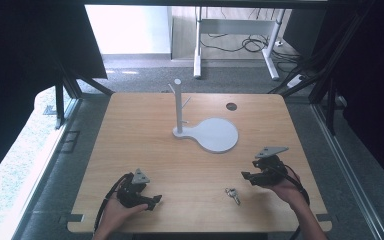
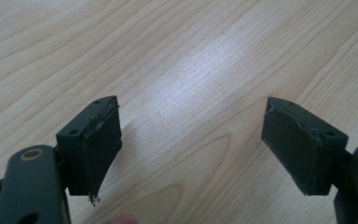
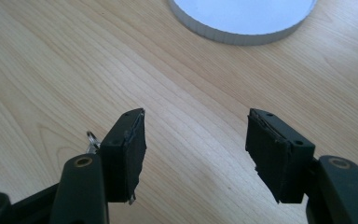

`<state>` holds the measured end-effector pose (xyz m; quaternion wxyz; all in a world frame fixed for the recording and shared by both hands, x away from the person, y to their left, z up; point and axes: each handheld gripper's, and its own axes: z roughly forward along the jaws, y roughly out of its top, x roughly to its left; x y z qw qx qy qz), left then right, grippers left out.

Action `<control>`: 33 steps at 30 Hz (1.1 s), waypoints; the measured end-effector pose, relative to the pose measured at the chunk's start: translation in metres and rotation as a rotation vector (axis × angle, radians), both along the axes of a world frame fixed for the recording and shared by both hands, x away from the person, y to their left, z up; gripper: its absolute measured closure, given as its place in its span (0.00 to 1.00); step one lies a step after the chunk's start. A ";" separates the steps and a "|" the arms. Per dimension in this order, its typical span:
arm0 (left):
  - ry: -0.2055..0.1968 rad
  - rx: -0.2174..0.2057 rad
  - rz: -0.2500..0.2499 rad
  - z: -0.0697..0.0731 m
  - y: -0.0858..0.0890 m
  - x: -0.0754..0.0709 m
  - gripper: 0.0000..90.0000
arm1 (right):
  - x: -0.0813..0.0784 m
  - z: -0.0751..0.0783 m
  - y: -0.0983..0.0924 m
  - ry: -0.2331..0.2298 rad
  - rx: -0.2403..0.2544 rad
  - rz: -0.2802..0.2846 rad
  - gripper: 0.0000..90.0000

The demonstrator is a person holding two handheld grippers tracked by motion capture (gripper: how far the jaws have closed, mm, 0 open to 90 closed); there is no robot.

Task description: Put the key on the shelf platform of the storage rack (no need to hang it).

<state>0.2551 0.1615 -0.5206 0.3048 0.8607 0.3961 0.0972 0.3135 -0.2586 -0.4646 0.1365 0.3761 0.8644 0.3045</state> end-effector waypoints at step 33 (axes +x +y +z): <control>0.008 0.000 -0.006 0.002 0.004 0.000 0.22 | 0.002 -0.024 0.047 0.188 -0.073 0.159 0.58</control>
